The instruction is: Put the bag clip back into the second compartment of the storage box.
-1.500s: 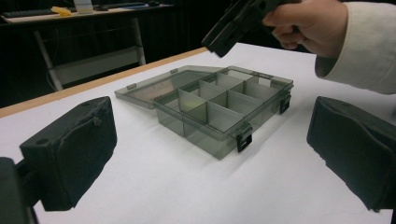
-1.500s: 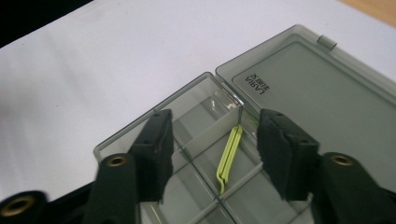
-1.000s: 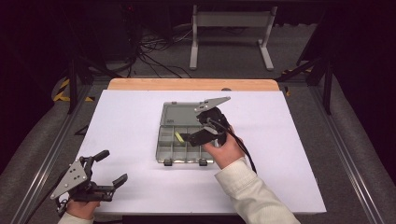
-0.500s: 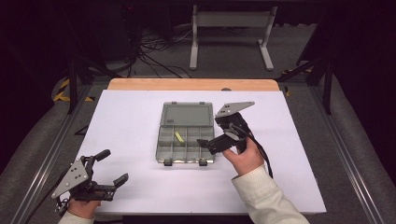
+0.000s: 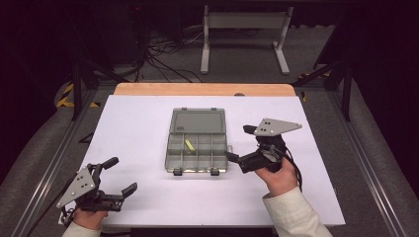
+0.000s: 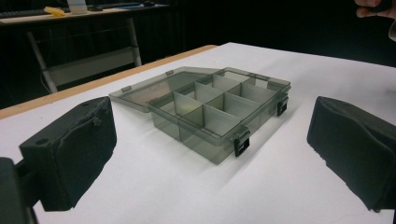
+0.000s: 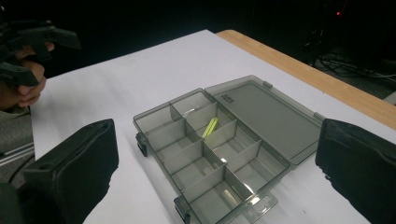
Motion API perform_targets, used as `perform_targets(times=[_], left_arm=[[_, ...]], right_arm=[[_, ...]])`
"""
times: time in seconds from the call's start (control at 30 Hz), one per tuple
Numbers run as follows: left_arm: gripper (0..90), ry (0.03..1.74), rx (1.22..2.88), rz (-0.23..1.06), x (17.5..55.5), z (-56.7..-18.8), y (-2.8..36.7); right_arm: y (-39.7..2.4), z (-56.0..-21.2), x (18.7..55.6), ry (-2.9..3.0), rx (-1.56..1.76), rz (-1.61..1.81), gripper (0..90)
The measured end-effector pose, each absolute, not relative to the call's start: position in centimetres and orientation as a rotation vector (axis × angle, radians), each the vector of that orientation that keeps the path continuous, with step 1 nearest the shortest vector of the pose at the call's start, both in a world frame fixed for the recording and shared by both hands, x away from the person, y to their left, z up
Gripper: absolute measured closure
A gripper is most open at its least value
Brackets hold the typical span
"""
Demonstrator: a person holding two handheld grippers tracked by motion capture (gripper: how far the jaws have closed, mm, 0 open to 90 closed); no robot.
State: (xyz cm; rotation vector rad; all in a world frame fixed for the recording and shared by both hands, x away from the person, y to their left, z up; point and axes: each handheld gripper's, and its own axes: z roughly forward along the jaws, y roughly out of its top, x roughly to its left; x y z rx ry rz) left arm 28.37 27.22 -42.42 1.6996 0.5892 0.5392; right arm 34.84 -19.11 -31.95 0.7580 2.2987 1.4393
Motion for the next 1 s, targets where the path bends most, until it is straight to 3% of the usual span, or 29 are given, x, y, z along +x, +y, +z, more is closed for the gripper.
perform_targets(times=[1.0], left_arm=[[1.9,0.585,1.689,0.536,28.3,-42.3,27.3]], right_arm=[[-25.2,-37.4,31.4,2.111,0.701,1.518,0.0]])
